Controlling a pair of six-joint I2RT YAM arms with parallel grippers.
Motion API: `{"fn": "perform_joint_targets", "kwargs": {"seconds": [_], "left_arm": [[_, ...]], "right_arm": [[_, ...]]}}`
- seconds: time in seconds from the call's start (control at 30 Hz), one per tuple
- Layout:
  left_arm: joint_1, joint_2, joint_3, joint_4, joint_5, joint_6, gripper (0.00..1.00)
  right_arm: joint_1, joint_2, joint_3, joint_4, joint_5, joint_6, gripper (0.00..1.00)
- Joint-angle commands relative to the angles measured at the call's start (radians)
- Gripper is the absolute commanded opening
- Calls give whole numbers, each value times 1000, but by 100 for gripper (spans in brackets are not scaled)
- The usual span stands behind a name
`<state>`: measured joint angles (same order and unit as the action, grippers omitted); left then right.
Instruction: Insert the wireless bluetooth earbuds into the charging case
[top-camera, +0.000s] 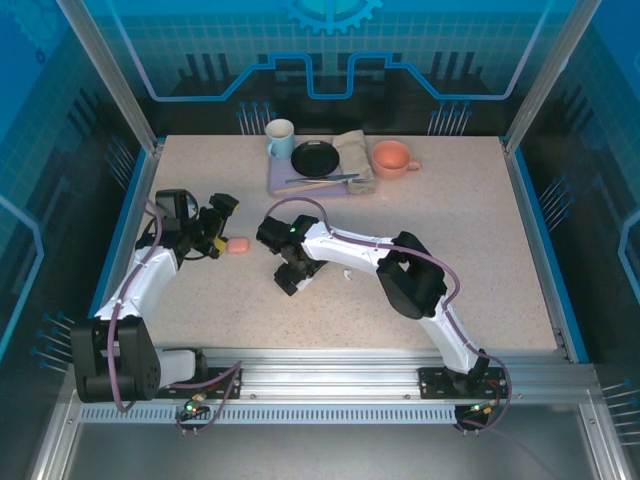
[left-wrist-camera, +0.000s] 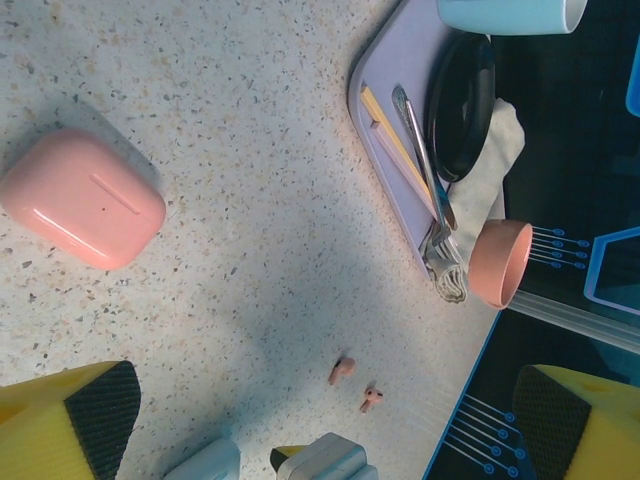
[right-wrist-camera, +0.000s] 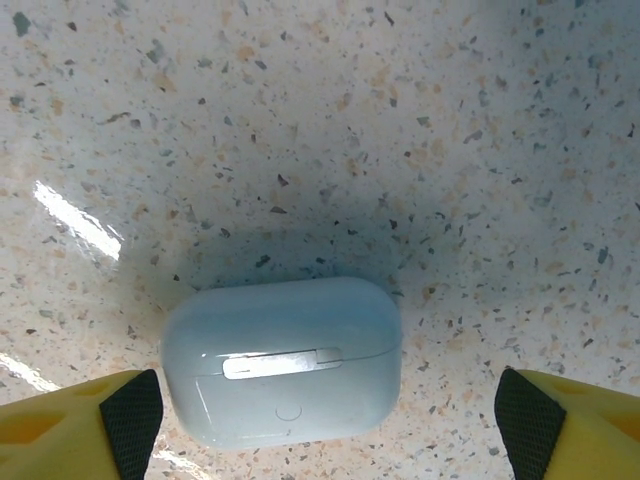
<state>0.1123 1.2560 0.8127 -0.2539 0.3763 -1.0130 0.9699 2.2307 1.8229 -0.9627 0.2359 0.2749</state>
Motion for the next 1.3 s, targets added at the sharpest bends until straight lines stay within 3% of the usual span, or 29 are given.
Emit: {"fn": "perform_joint_targets", "kwargs": {"seconds": [0.0,0.33,0.57,0.67,0.87,1.03,1.13,1.27], "left_arm": [[12,-1,28,-31,23,24,99],[13,-6,25,-34,18,26,99],[14,-4,26,-36,21,35,99],[12,-7,21,-35,26,46,99],[12,-70,-50,-3,45,81,99],[-7,-156,-211,178,93,30,99],[-74,-192,-304,336,75,1,99],[-227,-195,-347,459,-48,40,99]], "right_arm": [[4,35,15,7,-34,-30,88],[2,64,16,19,-98,-31,83],[-7,44,4,22,-98,-22,55],[-35,-8,-9,46,-119,19,51],[-151,-138,-31,133,-262,203,50],[-265,-204,-33,241,-406,428,50],[-321,-218,-26,320,-481,577,50],[-367,-214,-2,408,-579,728,50]]}}
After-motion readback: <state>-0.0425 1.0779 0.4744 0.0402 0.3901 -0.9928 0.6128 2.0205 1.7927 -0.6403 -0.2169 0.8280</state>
